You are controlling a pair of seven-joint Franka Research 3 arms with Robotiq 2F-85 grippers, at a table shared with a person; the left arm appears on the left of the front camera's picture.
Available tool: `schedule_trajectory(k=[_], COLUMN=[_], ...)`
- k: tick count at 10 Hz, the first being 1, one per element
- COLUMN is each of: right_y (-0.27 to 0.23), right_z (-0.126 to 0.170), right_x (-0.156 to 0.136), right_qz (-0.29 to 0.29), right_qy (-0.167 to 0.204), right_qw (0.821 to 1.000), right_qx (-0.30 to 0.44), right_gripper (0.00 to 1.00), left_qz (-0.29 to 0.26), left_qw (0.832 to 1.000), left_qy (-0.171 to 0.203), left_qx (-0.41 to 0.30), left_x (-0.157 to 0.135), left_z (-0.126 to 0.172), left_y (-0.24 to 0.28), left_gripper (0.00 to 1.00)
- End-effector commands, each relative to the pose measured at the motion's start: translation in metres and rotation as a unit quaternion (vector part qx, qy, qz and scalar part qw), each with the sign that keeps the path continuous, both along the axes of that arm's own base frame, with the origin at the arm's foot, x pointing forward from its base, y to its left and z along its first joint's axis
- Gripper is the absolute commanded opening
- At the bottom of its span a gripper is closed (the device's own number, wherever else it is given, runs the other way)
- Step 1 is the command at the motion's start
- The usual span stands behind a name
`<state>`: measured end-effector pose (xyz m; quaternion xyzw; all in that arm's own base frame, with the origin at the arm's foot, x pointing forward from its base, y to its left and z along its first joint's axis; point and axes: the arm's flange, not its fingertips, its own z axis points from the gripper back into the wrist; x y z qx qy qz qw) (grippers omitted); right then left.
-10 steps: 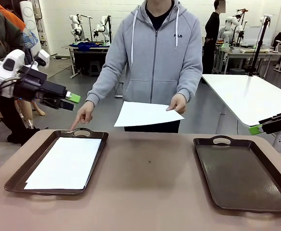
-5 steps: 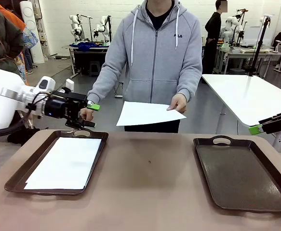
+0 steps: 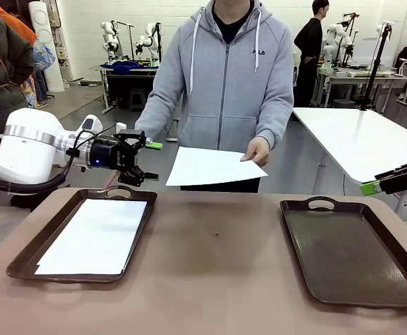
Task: Sort the A4 documents.
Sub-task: Receive the A4 Paper.
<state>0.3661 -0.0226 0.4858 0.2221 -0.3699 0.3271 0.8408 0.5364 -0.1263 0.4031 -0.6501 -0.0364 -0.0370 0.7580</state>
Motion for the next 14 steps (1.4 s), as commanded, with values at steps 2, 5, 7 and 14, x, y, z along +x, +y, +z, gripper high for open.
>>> schedule_trajectory(k=[2, 5, 7, 14], right_y=[0.0, 0.0, 0.0, 0.0], right_z=[-0.004, -0.004, -0.004, -0.004], right_x=[0.003, 0.003, 0.003, 0.003], right_qz=[0.007, 0.007, 0.007, 0.007], right_qy=[-0.007, -0.007, -0.007, -0.007], right_qw=[1.0, 1.0, 1.0, 1.0], right_qx=[0.014, 0.014, 0.014, 0.014], right_gripper=[1.0, 1.0, 1.0, 1.0], left_qz=[-0.034, -0.036, -0.01, 0.023], left_qw=[0.999, 0.998, 0.998, 0.999], left_qy=[0.032, 0.04, 0.051, 0.041], left_qx=[-0.026, -0.042, -0.023, -0.016], left_x=[0.011, 0.017, 0.019, 0.027], left_z=[-0.003, -0.004, -0.011, -0.017], left_y=[-0.029, -0.045, -0.057, -0.059], left_gripper=[1.0, 1.0, 1.0, 1.0])
